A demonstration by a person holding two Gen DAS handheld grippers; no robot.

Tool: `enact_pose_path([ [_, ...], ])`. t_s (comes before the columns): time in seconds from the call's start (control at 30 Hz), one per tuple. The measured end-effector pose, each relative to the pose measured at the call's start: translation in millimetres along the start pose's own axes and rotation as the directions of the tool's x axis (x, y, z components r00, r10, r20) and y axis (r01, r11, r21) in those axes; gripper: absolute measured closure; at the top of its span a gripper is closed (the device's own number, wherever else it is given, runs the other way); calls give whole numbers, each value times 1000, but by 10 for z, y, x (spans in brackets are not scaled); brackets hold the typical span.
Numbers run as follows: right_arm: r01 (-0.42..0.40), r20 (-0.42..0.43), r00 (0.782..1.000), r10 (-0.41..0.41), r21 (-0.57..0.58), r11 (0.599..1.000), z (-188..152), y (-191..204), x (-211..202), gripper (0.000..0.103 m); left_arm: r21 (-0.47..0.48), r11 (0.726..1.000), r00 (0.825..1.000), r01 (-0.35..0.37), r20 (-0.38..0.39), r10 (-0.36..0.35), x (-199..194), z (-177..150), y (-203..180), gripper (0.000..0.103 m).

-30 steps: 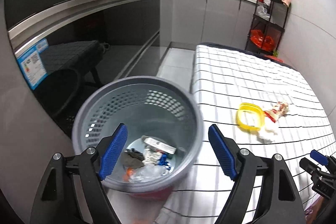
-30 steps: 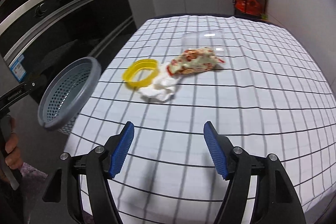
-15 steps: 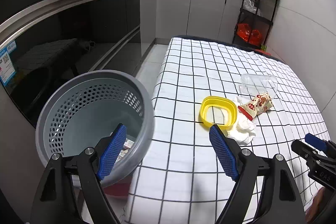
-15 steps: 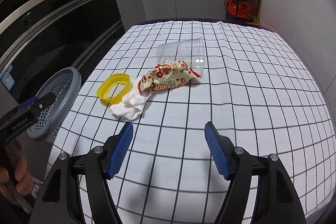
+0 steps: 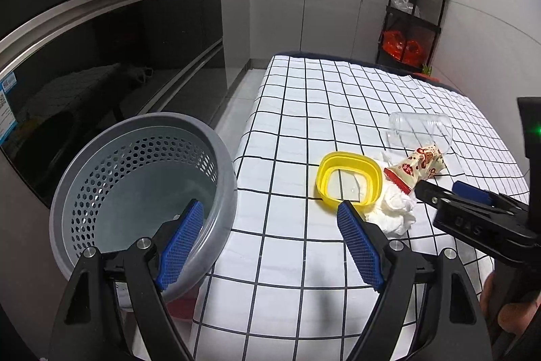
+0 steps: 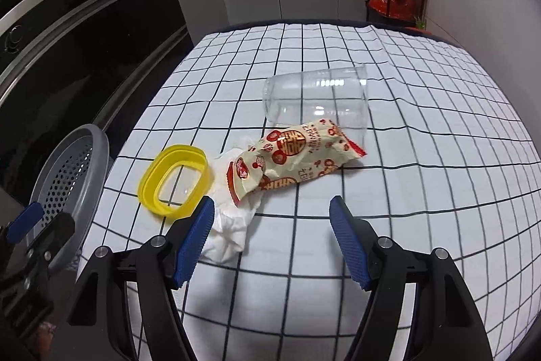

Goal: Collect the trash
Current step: 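Move the right gripper to the red-and-white snack wrapper and grasp it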

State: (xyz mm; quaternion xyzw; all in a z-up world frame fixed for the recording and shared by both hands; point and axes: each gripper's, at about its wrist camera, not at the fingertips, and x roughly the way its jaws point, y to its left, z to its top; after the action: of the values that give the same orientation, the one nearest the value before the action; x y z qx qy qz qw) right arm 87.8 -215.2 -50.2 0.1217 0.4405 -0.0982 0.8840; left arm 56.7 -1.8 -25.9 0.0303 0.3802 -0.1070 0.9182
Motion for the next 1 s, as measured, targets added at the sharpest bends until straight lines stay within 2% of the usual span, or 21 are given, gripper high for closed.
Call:
enact_pose_path([
  [0.27, 52, -15, 999, -52, 15, 999, 55, -19, 174, 35, 2, 1000, 1000, 4, -15, -4, 46, -4, 0, 24],
  [0.7, 160, -46, 987, -156, 94, 983, -36, -584, 147, 35, 1, 1000, 1000, 10, -11, -10, 30, -6, -25, 24],
  [0.83, 146, -47, 989, -141, 143, 979, -61, -720, 64, 35, -5, 1000, 1000, 16, -10, -16, 28, 4, -28, 24],
  [1.0, 102, -15, 995, -101, 167, 981, 18, -644, -60, 35, -2, 1000, 1000, 20, -2, -20, 8, 11, -60, 24],
])
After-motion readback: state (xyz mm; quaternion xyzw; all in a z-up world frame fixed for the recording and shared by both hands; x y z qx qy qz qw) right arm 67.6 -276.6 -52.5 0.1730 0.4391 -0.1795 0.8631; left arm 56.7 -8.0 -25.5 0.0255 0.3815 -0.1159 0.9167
